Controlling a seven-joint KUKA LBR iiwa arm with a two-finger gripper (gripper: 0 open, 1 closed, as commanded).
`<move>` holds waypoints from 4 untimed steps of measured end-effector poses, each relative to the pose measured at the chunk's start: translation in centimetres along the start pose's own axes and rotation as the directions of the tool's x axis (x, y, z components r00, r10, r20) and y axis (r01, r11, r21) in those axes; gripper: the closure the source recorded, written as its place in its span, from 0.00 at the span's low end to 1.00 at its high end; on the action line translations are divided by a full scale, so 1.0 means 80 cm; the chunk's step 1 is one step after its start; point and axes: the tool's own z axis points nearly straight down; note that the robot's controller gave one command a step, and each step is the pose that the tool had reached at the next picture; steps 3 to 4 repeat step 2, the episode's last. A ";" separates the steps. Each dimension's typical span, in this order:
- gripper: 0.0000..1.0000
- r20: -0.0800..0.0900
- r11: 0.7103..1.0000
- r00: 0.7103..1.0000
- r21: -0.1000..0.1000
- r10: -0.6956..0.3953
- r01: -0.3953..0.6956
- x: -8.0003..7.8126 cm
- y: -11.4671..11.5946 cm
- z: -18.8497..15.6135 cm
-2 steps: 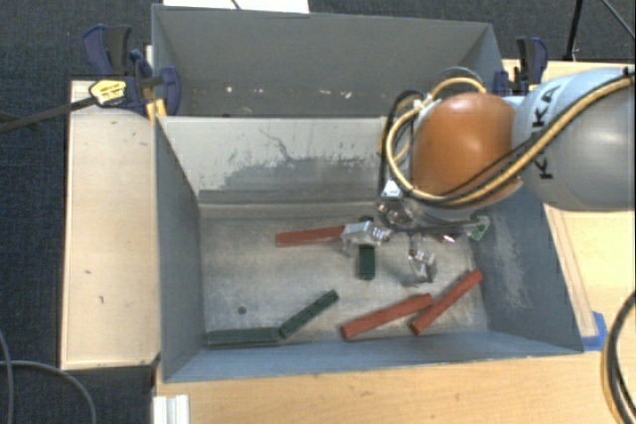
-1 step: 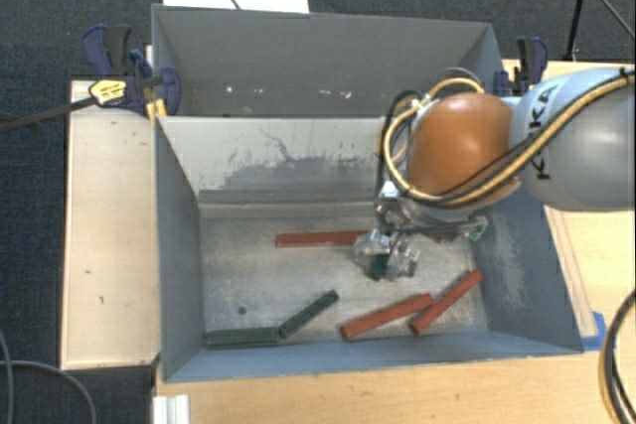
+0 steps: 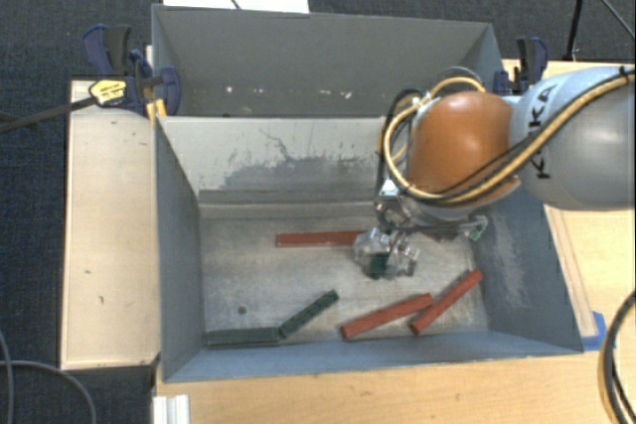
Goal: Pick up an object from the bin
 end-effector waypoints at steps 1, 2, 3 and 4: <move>1.00 0.001 1.000 1.000 0.003 0.009 -0.009 -0.001 -0.001 -0.028; 1.00 0.001 1.000 1.000 0.003 0.021 -0.021 -0.003 -0.002 -0.068; 1.00 0.001 1.000 1.000 0.003 0.021 -0.021 -0.003 -0.002 -0.068; 1.00 0.001 1.000 1.000 0.003 0.021 -0.021 -0.003 -0.002 -0.068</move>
Offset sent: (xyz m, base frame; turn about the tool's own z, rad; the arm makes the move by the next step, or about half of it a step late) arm 0.0000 -0.0001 0.0210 0.0000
